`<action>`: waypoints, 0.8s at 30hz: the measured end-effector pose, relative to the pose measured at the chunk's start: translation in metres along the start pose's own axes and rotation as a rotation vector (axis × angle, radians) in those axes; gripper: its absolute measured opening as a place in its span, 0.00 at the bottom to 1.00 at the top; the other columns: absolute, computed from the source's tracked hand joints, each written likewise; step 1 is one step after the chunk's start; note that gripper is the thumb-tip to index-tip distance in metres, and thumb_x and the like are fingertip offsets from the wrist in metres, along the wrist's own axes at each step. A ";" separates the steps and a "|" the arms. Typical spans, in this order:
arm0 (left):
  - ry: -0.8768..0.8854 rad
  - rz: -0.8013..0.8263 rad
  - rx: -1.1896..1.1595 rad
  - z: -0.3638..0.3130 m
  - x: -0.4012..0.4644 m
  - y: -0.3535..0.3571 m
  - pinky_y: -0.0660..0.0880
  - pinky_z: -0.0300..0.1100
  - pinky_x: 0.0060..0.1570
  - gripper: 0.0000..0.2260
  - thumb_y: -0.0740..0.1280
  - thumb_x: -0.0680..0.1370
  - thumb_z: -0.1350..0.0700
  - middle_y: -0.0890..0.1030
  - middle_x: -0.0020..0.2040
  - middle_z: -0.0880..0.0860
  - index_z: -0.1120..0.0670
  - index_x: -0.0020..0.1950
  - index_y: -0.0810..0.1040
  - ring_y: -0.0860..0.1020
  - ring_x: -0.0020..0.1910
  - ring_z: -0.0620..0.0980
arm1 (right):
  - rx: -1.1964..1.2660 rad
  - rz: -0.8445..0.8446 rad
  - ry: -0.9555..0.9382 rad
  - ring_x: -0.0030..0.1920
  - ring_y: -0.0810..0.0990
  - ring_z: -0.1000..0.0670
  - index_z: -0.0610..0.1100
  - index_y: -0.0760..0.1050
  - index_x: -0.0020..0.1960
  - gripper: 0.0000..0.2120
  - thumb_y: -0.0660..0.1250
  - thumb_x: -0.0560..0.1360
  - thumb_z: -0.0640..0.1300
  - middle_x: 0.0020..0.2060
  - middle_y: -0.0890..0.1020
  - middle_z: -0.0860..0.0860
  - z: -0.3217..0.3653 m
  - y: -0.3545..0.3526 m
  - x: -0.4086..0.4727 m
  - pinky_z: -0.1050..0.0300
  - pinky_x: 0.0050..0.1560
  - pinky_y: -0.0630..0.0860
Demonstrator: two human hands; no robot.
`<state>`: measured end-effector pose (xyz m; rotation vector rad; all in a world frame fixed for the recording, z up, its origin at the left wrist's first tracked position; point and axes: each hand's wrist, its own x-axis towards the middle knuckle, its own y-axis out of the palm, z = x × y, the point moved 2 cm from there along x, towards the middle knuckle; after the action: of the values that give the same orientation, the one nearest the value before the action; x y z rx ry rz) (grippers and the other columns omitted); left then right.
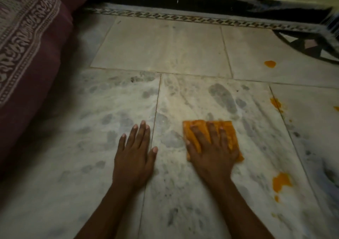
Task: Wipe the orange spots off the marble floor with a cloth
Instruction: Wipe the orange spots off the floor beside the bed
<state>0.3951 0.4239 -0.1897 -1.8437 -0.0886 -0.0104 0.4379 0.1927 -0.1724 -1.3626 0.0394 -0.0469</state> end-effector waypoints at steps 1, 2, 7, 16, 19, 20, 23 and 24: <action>0.002 -0.002 -0.002 0.001 0.001 0.001 0.49 0.54 0.82 0.31 0.47 0.84 0.39 0.46 0.85 0.46 0.48 0.85 0.48 0.44 0.84 0.47 | 0.000 -0.024 0.064 0.83 0.56 0.43 0.72 0.60 0.77 0.28 0.50 0.78 0.72 0.83 0.61 0.55 -0.007 0.003 0.017 0.27 0.73 0.54; 0.011 0.007 -0.004 0.001 0.005 0.002 0.48 0.54 0.82 0.31 0.47 0.84 0.40 0.46 0.85 0.46 0.48 0.85 0.48 0.44 0.84 0.46 | 0.024 -0.016 0.147 0.83 0.54 0.42 0.71 0.58 0.78 0.28 0.51 0.78 0.71 0.83 0.59 0.54 -0.007 0.002 0.040 0.25 0.74 0.51; 0.019 0.034 -0.004 0.004 0.005 0.005 0.46 0.53 0.82 0.31 0.48 0.84 0.40 0.45 0.85 0.46 0.48 0.85 0.48 0.43 0.84 0.46 | 0.074 0.111 0.082 0.84 0.45 0.40 0.70 0.54 0.80 0.28 0.51 0.81 0.69 0.85 0.51 0.54 0.040 0.011 0.093 0.23 0.75 0.42; 0.006 0.026 -0.044 -0.001 0.002 -0.004 0.48 0.54 0.82 0.31 0.49 0.83 0.41 0.50 0.85 0.46 0.50 0.84 0.54 0.48 0.84 0.47 | 0.035 0.040 0.235 0.84 0.51 0.43 0.74 0.54 0.78 0.28 0.52 0.79 0.72 0.84 0.56 0.55 -0.059 -0.013 -0.003 0.26 0.76 0.50; 0.011 -0.018 -0.056 -0.002 0.003 0.001 0.48 0.53 0.81 0.31 0.50 0.82 0.41 0.53 0.84 0.47 0.50 0.84 0.56 0.50 0.84 0.48 | 0.072 0.084 0.267 0.84 0.47 0.40 0.72 0.52 0.79 0.29 0.51 0.80 0.71 0.85 0.53 0.53 -0.046 -0.009 0.044 0.24 0.76 0.44; 0.014 -0.032 -0.064 -0.005 0.001 0.001 0.49 0.53 0.81 0.31 0.50 0.82 0.41 0.54 0.84 0.48 0.51 0.84 0.58 0.51 0.83 0.48 | 0.058 0.038 0.184 0.83 0.51 0.38 0.70 0.57 0.79 0.28 0.51 0.79 0.70 0.84 0.56 0.52 -0.038 -0.006 0.039 0.25 0.76 0.44; 0.012 -0.039 -0.079 -0.012 -0.004 0.000 0.51 0.52 0.81 0.31 0.49 0.82 0.41 0.57 0.84 0.50 0.53 0.83 0.59 0.54 0.83 0.48 | 0.031 -0.130 -0.109 0.80 0.64 0.40 0.69 0.71 0.73 0.26 0.55 0.77 0.70 0.79 0.69 0.52 -0.033 0.003 -0.037 0.31 0.74 0.52; 0.014 -0.032 -0.087 -0.014 -0.007 -0.002 0.50 0.51 0.81 0.32 0.48 0.82 0.40 0.57 0.84 0.51 0.54 0.83 0.59 0.54 0.83 0.48 | 0.020 -0.144 -0.167 0.79 0.66 0.41 0.69 0.71 0.72 0.25 0.56 0.76 0.70 0.79 0.70 0.53 -0.043 0.004 -0.064 0.33 0.73 0.55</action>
<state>0.3883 0.4110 -0.1847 -1.9287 -0.1093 -0.0497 0.3715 0.1549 -0.1850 -1.3433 -0.1992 -0.0547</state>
